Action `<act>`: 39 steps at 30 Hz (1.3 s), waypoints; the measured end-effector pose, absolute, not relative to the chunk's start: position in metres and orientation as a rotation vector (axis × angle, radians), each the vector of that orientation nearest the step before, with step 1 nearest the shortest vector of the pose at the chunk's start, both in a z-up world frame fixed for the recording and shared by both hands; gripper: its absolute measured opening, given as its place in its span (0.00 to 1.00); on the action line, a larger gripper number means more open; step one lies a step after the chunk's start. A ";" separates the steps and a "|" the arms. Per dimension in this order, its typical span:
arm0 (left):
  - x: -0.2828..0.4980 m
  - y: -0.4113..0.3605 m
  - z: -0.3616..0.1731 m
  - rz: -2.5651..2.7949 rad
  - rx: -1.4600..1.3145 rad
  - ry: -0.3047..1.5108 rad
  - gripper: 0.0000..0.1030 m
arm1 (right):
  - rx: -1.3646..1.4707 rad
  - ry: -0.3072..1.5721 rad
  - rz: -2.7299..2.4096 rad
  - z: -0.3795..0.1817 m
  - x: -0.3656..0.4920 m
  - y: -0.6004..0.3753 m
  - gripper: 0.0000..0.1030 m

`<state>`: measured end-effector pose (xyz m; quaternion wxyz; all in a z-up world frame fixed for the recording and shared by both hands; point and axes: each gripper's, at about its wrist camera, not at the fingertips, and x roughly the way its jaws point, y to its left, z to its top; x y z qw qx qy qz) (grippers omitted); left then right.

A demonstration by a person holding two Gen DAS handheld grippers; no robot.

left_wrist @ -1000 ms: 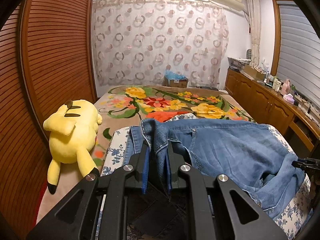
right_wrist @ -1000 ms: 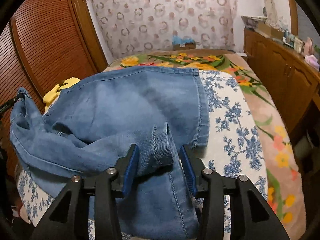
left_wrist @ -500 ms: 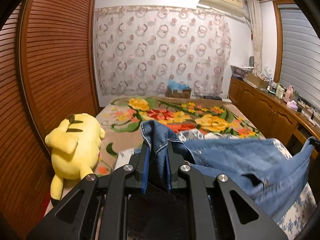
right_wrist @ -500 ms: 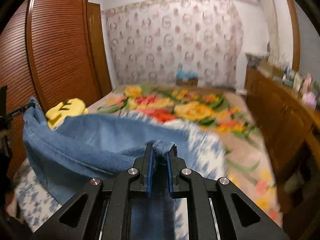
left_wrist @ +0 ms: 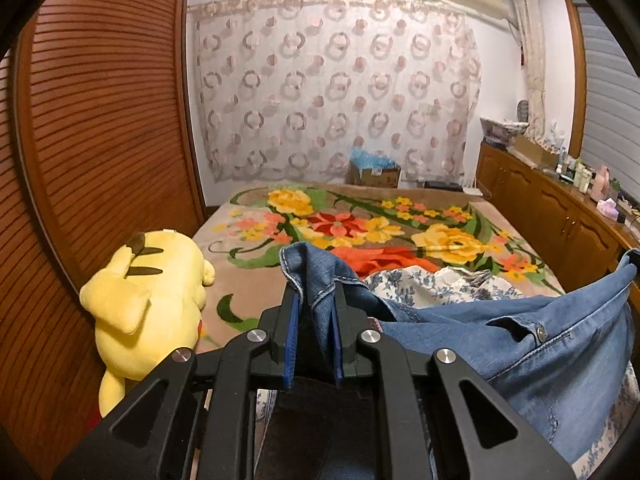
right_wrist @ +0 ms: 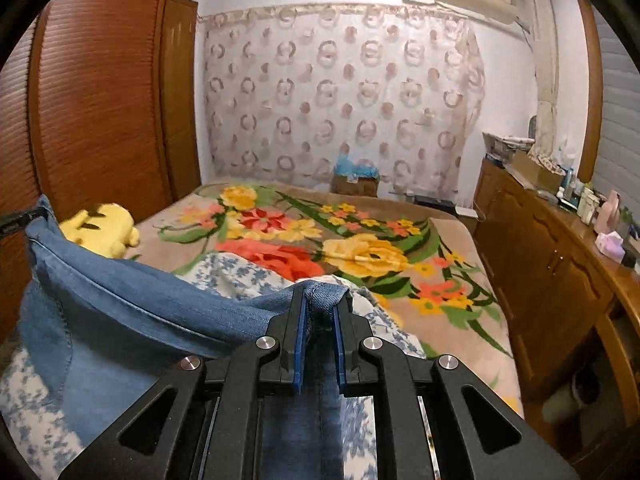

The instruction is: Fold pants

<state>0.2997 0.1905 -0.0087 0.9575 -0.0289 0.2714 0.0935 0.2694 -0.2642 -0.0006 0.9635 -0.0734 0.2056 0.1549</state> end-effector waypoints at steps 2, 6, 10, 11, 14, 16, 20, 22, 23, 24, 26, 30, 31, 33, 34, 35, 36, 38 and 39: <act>0.311 0.192 -0.017 0.191 -0.062 0.578 0.15 | -0.186 0.436 0.295 -0.003 0.277 -0.249 0.11; 0.325 0.190 -0.034 0.186 -0.066 0.673 0.24 | -0.212 0.509 0.262 -0.013 0.308 -0.231 0.11; 0.315 0.186 -0.042 0.190 -0.047 0.709 0.46 | -0.206 0.599 0.252 -0.024 0.326 -0.218 0.16; 0.310 0.186 -0.041 0.190 -0.043 0.706 0.47 | -0.207 0.615 0.245 -0.023 0.326 -0.216 0.21; 0.295 0.190 -0.039 0.187 -0.045 0.708 0.47 | -0.189 0.619 0.233 -0.017 0.313 -0.217 0.41; 0.285 0.192 -0.038 0.179 -0.049 0.719 0.47 | -0.176 0.621 0.231 -0.005 0.305 -0.221 0.46; 0.267 0.192 -0.041 0.153 -0.037 0.743 0.48 | -0.150 0.622 0.239 0.000 0.280 -0.240 0.48; 0.260 0.191 -0.047 0.132 -0.036 0.758 0.69 | -0.134 0.623 0.258 -0.002 0.262 -0.251 0.48; 0.257 0.190 -0.051 0.121 -0.042 0.762 0.85 | -0.127 0.624 0.263 -0.004 0.256 -0.254 0.48; 0.253 0.190 -0.056 0.110 -0.052 0.765 0.86 | -0.121 0.627 0.270 -0.004 0.245 -0.257 0.48; 0.250 0.191 -0.065 0.102 -0.062 0.790 0.86 | -0.109 0.635 0.279 -0.007 0.231 -0.266 0.49; 0.240 0.191 -0.081 0.090 -0.088 0.802 0.86 | -0.090 0.654 0.293 -0.010 0.206 -0.280 0.50; 0.239 0.191 -0.084 0.087 -0.090 0.808 0.86 | -0.080 0.661 0.293 -0.012 0.201 -0.284 0.50; 0.236 0.190 -0.089 0.090 -0.081 0.820 0.86 | -0.051 0.675 0.296 -0.012 0.198 -0.289 0.51; 0.234 0.190 -0.092 0.093 -0.073 0.826 0.85 | -0.039 0.687 0.298 -0.014 0.195 -0.292 0.51; 0.233 0.190 -0.094 0.094 -0.069 0.829 0.84 | -0.037 0.694 0.295 -0.015 0.195 -0.292 0.52; 0.232 0.191 -0.096 0.096 -0.066 0.834 0.81 | -0.036 0.703 0.288 -0.017 0.195 -0.293 0.52; 0.230 0.194 -0.101 0.101 -0.068 0.846 0.78 | -0.029 0.724 0.286 -0.021 0.197 -0.292 0.52; 0.229 0.196 -0.103 0.103 -0.072 0.850 0.74 | -0.022 0.738 0.283 -0.023 0.199 -0.292 0.52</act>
